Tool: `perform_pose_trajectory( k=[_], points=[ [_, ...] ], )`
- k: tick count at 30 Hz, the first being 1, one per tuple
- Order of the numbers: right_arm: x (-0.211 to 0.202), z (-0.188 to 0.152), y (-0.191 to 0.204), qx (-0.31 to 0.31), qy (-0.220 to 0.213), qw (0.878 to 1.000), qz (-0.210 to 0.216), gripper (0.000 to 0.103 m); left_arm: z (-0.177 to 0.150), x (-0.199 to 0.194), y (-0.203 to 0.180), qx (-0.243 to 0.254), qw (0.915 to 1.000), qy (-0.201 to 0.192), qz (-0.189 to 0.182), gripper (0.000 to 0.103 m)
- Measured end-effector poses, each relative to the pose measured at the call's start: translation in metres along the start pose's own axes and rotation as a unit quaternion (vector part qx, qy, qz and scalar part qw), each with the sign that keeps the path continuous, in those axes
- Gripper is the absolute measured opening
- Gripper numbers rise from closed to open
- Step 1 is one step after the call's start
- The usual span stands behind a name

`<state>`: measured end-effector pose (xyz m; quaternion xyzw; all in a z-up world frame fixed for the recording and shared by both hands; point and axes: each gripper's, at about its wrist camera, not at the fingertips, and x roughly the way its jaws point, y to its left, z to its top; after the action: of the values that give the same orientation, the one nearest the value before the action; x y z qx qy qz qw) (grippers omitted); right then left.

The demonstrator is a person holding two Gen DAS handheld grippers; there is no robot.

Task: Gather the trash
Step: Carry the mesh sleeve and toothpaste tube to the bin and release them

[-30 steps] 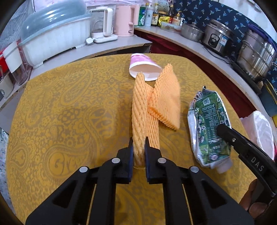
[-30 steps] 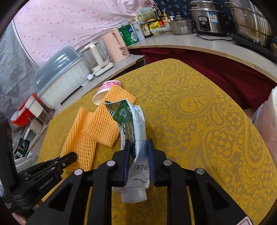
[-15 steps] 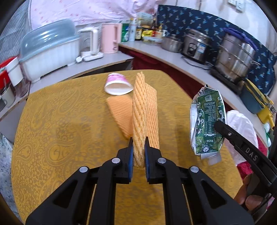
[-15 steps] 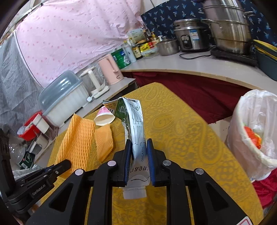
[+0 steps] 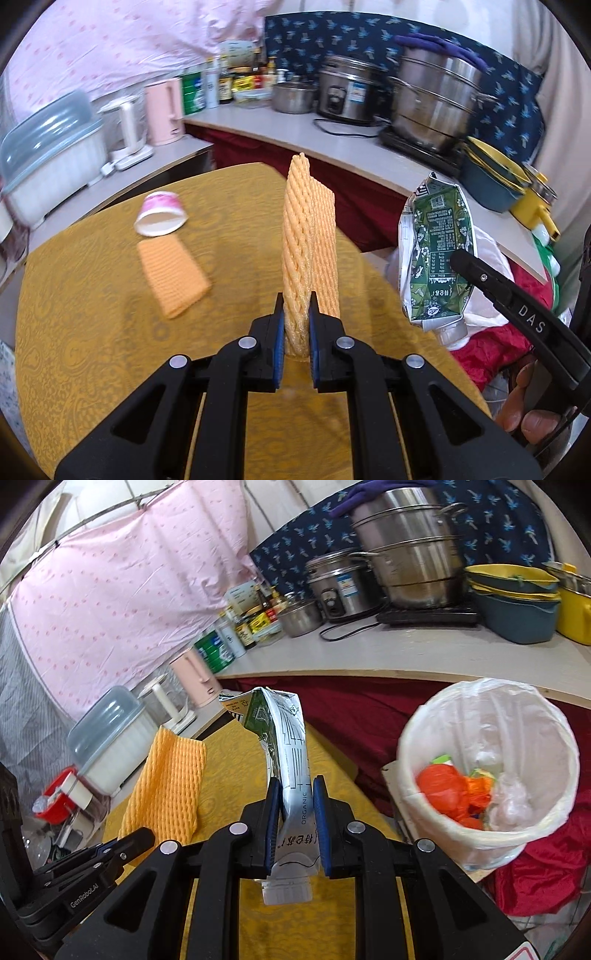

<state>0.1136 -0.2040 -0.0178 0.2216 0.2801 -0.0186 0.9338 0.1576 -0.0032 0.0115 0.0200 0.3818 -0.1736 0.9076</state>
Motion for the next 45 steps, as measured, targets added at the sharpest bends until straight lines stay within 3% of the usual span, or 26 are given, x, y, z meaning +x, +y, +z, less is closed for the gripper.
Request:
perform_pose_trajectory(
  k=[23, 45],
  points=[
    [-0.061, 0.019, -0.141, 0.08, -0.057, 0.993, -0.072, 0.018, 0.011, 0.035, -0.148, 0.098, 0.9935, 0.017, -0.056, 0.01],
    [-0.04, 0.032, -0.209, 0.116, -0.053, 0.986, -0.106, 0.018, 0.028, 0.1, -0.227, 0.144, 0.9842, 0.052, -0.089, 0.011]
  ],
)
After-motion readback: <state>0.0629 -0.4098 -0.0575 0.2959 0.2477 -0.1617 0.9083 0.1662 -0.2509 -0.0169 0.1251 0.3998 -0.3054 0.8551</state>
